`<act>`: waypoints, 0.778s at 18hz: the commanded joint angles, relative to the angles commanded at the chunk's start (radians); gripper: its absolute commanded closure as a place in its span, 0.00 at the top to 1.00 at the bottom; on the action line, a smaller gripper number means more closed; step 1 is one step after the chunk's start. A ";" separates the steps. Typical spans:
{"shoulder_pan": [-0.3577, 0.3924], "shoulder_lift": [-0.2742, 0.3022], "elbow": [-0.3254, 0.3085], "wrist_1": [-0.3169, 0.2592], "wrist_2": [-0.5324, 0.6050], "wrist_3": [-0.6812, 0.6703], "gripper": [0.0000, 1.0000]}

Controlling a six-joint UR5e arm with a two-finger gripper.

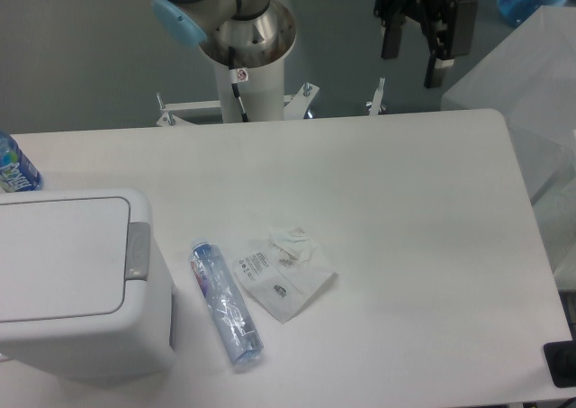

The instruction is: Open the trash can

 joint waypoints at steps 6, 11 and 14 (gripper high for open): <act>-0.009 0.012 -0.003 0.000 -0.009 -0.212 1.00; -0.119 -0.003 -0.008 0.127 -0.040 -0.625 1.00; -0.191 -0.018 -0.028 0.219 -0.040 -0.881 1.00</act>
